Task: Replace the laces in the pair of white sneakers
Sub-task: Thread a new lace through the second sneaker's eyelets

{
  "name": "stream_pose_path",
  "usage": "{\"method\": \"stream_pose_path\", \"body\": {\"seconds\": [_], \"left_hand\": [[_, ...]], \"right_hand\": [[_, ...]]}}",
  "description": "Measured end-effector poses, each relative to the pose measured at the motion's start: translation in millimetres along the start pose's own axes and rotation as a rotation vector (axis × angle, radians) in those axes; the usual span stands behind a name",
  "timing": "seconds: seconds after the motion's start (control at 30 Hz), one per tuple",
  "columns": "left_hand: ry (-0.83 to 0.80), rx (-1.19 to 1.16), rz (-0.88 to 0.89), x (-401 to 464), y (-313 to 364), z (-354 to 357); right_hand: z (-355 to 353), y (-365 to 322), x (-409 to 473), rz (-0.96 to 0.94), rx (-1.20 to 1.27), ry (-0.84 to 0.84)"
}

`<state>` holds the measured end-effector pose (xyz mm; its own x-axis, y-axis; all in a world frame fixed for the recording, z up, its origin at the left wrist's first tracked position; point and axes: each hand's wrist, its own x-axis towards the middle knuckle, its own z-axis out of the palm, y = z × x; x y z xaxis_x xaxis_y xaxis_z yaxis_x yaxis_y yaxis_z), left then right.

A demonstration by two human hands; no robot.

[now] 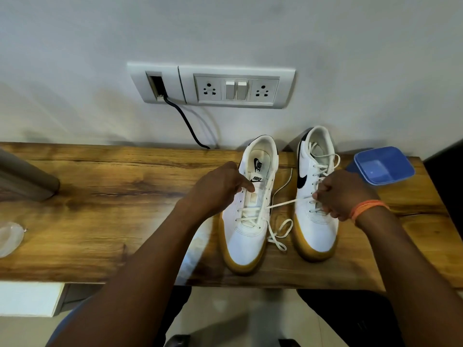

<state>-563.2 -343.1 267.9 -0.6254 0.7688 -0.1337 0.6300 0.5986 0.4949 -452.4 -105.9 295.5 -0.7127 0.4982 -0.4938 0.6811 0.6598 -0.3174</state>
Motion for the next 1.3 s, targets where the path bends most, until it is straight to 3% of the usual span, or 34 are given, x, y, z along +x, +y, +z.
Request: {"method": "stream_pose_path", "body": {"seconds": [0.2, 0.3, 0.5, 0.67, 0.87, 1.0, 1.1, 1.3], "left_hand": [[0.007, -0.004, 0.003, 2.5, 0.2, 5.9], [-0.002, 0.012, 0.012, 2.3, 1.3, 9.5], [0.000, 0.061, 0.032, 3.0, -0.7, 8.5], [0.036, -0.055, 0.049, 2.0, 13.5, 9.3], [0.048, 0.014, 0.303, -12.7, 58.8, 28.1], [-0.015, 0.165, 0.194, -18.6, 77.2, 56.3], [-0.054, 0.135, 0.084, -21.7, 83.3, 72.7], [-0.081, 0.063, -0.052, -16.0, 82.9, 97.7]], "right_hand": [[22.8, -31.5, -18.3, -0.188, 0.138, -0.058], [39.6, -42.0, -24.1, -0.269, 0.034, -0.120], [29.8, -32.2, -18.2, -0.208, -0.021, -0.099], [26.1, -30.7, -16.5, -0.182, 0.127, -0.053], [17.5, -25.4, -10.4, -0.169, 0.252, 0.107], [15.3, -23.7, -14.1, -0.111, 0.208, -0.154], [18.5, -24.2, -19.7, -0.090, 0.088, -0.371], [18.1, -22.4, -19.9, -0.062, 0.040, -0.482]]}}
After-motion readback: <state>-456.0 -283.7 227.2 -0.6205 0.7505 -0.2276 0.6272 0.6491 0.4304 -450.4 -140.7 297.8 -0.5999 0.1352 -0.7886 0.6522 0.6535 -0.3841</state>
